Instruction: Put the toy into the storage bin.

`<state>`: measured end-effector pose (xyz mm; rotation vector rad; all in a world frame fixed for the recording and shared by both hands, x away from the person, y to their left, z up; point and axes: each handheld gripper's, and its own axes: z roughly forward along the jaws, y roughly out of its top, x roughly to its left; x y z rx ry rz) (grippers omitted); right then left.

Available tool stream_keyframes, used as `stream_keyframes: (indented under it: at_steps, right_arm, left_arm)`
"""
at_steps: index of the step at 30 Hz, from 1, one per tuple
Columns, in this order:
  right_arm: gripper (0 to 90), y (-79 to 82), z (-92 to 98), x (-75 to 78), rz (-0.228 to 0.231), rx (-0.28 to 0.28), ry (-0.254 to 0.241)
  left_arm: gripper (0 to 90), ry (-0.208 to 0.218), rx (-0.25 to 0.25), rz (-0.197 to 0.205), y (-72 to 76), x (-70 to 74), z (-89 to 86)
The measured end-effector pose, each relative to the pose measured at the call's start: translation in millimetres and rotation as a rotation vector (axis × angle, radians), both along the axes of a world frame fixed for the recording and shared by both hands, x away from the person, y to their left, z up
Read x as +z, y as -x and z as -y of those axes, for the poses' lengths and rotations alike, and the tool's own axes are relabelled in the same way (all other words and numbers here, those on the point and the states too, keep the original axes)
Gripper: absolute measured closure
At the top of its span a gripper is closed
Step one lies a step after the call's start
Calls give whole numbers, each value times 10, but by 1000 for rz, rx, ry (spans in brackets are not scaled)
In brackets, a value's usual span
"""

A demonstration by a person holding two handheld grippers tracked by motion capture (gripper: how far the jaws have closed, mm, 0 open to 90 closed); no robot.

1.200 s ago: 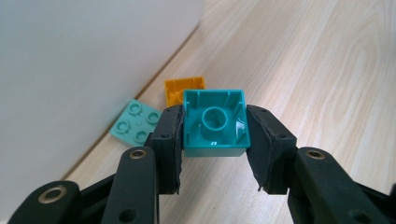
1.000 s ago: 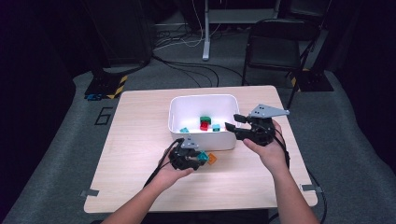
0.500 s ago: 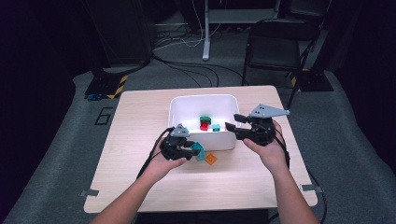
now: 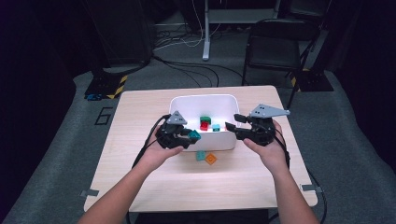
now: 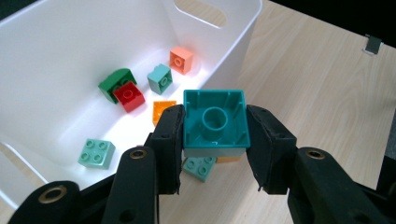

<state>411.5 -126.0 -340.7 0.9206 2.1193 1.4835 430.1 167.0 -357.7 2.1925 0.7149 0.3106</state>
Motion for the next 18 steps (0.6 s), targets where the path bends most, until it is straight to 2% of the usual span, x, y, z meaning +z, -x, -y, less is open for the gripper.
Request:
stream_keyframes:
  at_steps: [9,18]
  right_arm:
    - [498,-6,13,-1,-2,-1,-2]
    - [498,-8,18,-1,-4,-1,-3]
  left_arm:
    - [580,14,15,-31,-216,140,0]
    - [580,13,33,-34,-408,221,34]
